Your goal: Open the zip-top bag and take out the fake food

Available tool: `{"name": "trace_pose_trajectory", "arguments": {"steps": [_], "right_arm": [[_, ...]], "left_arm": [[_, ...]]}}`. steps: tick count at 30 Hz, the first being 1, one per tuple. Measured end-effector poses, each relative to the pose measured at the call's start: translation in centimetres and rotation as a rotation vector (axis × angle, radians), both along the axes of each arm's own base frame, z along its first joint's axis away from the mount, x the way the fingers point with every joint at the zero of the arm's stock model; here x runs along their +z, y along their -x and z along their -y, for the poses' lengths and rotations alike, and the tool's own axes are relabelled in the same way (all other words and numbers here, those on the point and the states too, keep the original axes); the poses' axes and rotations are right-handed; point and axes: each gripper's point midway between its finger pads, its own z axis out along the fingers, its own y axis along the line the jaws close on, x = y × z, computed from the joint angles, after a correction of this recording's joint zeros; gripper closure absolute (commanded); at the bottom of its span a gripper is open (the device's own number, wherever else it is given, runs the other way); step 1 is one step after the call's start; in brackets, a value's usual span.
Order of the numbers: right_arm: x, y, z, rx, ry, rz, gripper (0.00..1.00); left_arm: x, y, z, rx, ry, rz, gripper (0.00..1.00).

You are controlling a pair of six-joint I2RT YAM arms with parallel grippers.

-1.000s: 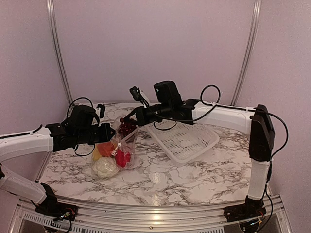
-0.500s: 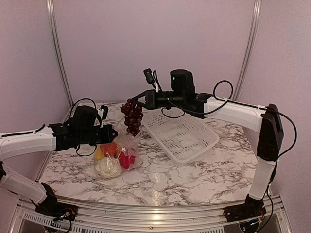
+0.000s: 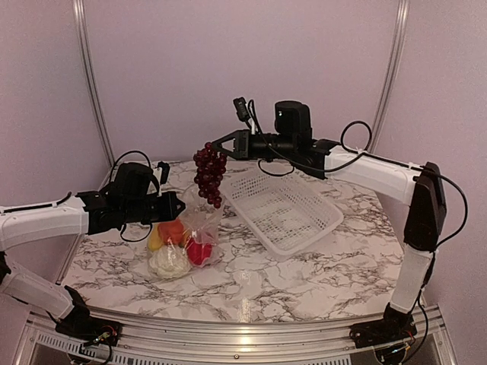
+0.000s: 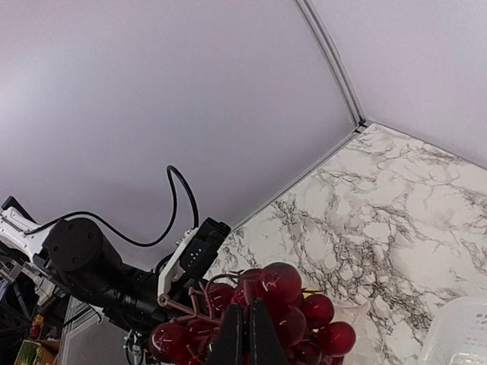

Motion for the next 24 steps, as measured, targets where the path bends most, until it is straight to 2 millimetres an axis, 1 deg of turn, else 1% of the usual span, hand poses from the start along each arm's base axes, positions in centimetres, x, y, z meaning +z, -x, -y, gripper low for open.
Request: {"name": "trace_pose_trajectory", "arguments": {"steps": [3,7,9,11,12,14,17,20,24], "right_arm": [[1.8,-1.7,2.6,-0.067,-0.006,0.037,1.0],[4.9,-3.6,7.3,-0.176,-0.022,0.103,1.0],[5.4,-4.2,9.2,-0.216,-0.022,0.119,1.0],[5.0,-5.1,10.9,-0.259,-0.006,0.127,1.0],[4.4,-5.7,11.5,-0.278,0.009,0.125,1.0],[2.5,-6.7,12.5,-0.311,0.049,0.106,1.0],[-2.1,-8.1,13.9,-0.35,0.138,0.045,1.0],[-6.5,-9.1,14.8,-0.379,0.223,-0.006,1.0],[-11.5,-10.3,15.6,-0.408,0.33,-0.055,1.0]], "left_arm": [[0.0,-0.4,-0.5,0.016,0.0,-0.001,1.0],[0.0,-1.0,-1.3,0.041,0.001,-0.001,1.0],[0.0,-1.2,-1.5,0.047,0.001,-0.001,1.0],[0.0,-1.3,-1.6,0.051,0.001,-0.001,1.0],[0.0,-1.3,-1.7,0.052,0.002,-0.001,1.0],[0.0,-1.3,-1.7,0.05,0.003,-0.004,1.0],[0.0,-1.6,-1.8,0.054,0.002,-0.005,1.0],[0.1,-1.8,-1.8,0.058,0.004,-0.003,1.0],[0.1,-1.8,-1.8,0.06,0.004,-0.003,1.0]]}}
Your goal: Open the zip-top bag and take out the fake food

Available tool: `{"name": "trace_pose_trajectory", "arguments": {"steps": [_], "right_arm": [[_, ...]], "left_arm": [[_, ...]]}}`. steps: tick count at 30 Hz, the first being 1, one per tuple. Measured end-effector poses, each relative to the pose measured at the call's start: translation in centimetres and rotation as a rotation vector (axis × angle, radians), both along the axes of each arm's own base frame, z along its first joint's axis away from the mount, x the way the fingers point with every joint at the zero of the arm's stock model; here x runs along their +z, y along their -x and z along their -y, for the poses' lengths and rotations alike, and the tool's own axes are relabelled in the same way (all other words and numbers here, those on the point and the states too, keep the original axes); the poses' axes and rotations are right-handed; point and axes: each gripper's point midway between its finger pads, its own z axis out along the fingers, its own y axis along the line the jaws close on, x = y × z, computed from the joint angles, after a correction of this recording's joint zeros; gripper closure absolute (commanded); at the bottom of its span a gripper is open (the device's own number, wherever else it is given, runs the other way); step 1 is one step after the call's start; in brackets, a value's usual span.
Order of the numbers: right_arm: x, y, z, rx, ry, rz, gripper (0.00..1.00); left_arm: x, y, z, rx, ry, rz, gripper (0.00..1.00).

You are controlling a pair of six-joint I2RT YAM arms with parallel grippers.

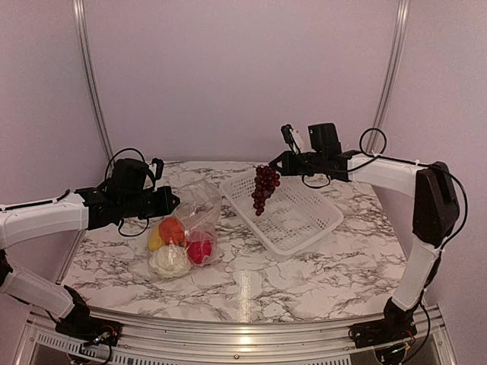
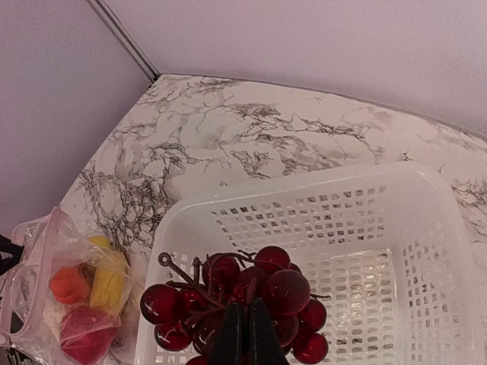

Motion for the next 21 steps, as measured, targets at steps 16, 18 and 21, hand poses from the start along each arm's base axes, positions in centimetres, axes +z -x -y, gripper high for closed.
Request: {"name": "trace_pose_trajectory", "arguments": {"steps": [16,18,21], "right_arm": [[-9.7,-4.3,11.9,-0.27,0.256,-0.11,1.0],[-10.1,-4.5,13.3,-0.292,0.278,-0.114,1.0],[-10.3,-4.8,14.7,-0.312,0.3,-0.111,0.85]], "left_arm": [[0.1,-0.4,0.2,-0.005,-0.009,0.002,1.0],[0.1,-0.4,0.2,-0.007,-0.012,0.004,1.0],[0.1,-0.6,0.3,-0.011,-0.019,0.004,1.0]]}}
